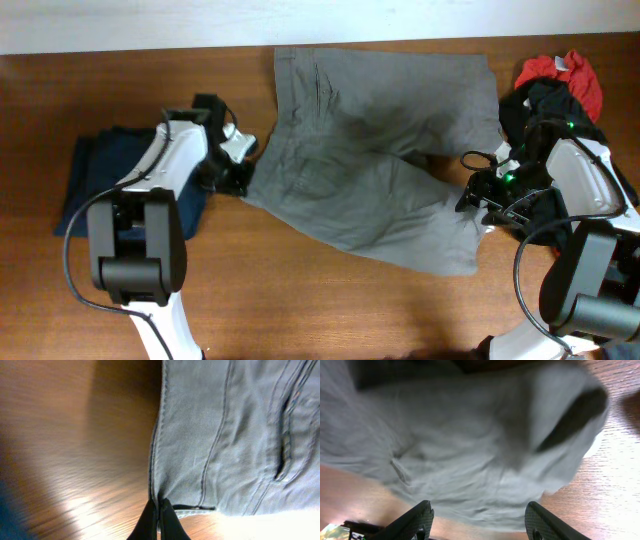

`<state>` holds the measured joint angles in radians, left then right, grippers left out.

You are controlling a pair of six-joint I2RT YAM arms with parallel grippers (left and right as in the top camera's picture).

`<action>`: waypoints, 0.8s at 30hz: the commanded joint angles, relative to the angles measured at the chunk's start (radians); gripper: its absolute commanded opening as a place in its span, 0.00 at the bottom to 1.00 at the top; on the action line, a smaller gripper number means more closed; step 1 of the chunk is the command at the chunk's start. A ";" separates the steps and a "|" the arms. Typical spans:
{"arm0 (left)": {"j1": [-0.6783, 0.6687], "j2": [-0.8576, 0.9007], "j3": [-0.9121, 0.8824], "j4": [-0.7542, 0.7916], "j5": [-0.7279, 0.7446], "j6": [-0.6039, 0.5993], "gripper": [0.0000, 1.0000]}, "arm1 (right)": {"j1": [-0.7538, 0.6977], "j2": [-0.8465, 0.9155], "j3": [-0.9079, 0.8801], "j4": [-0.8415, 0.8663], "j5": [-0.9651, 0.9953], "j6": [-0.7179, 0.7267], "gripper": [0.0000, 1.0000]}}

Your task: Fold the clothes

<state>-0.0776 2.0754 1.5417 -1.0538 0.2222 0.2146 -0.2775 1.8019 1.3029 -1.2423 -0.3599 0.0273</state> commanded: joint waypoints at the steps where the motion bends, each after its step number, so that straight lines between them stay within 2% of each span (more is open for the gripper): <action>1: 0.063 -0.089 0.083 -0.008 -0.136 -0.066 0.00 | -0.006 -0.010 -0.011 0.010 0.024 0.014 0.64; 12: 0.131 -0.113 0.091 -0.017 -0.142 -0.071 0.00 | -0.004 -0.009 -0.213 0.192 -0.064 0.010 0.58; 17: 0.131 -0.114 0.091 -0.021 -0.142 -0.071 0.00 | -0.003 -0.010 -0.275 0.195 -0.272 -0.065 0.57; 22: 0.130 -0.114 0.091 -0.026 -0.141 -0.071 0.00 | -0.003 -0.010 -0.294 0.204 -0.350 -0.065 0.57; 24: 0.131 -0.114 0.091 -0.029 -0.142 -0.071 0.00 | -0.003 -0.010 -0.294 0.212 -0.392 -0.064 0.52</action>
<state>0.0528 1.9762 1.6234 -1.0763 0.0921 0.1593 -0.2771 1.8019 1.0149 -1.0355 -0.6437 -0.0181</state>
